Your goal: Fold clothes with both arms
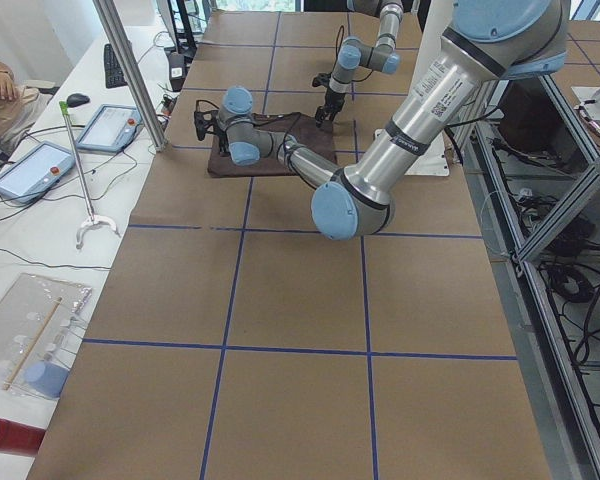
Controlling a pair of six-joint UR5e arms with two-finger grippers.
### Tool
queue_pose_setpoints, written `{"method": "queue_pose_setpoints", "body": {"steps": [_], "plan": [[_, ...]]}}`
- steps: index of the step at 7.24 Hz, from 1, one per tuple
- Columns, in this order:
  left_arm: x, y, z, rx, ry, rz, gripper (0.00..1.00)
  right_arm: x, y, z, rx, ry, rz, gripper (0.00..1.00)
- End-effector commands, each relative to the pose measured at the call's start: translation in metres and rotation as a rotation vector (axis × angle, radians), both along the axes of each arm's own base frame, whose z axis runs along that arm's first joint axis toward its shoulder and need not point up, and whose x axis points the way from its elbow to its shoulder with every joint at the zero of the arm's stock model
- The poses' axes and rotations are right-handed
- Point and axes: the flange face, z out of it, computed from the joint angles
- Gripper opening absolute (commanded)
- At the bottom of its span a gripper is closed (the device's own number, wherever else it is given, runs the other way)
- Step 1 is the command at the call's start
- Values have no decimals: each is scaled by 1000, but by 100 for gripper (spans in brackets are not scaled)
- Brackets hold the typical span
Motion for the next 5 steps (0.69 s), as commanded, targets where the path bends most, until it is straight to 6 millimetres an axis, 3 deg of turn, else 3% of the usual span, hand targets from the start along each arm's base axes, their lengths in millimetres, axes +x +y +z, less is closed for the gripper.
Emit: {"method": "queue_pose_setpoints", "body": {"steps": [1,2,5], "plan": [[0,1,-1,-7,5,-2,74,2,-5,1,1,4,8,17],[0,1,-1,-7,5,-2,74,5,-10,0,6,3,8,0],[0,3,-4,-3,10,-1,74,9,-11,-4,7,2,10,0]]}}
